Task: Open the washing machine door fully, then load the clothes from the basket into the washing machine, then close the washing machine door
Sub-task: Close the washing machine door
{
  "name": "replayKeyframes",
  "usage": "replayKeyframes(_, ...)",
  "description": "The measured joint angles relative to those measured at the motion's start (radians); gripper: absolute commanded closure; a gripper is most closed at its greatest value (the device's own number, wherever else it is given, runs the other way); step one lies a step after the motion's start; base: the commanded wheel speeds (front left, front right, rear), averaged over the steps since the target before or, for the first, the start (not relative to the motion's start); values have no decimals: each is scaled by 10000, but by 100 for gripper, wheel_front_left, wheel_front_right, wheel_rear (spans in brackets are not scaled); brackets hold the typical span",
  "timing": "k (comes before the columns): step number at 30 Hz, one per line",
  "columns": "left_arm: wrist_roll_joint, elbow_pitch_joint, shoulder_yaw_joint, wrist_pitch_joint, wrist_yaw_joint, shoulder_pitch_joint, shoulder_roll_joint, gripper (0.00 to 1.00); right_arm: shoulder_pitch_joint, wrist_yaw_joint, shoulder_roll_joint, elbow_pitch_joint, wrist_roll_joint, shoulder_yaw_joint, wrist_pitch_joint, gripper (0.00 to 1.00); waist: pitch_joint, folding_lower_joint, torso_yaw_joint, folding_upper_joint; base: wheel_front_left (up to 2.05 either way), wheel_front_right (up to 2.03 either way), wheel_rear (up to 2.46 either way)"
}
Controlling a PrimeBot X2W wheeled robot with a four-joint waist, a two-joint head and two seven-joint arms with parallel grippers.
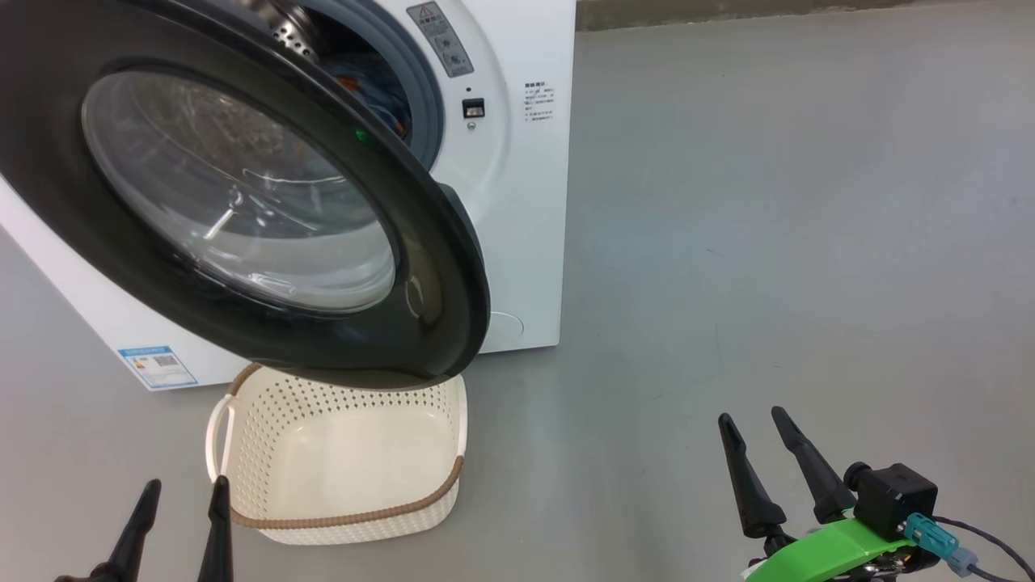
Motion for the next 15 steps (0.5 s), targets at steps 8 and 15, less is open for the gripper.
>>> replayKeyframes(8,13,2,-17,0,0,1,-33,0,0,0,0,-2,-4,-15,0,0,35,0,-32,0,0,0,0)
replayKeyframes(15,12,13,-21,0,0,1,-40,0,0,0,0,0,-4,-25,0,0,43,0,9,0,0,0,0)
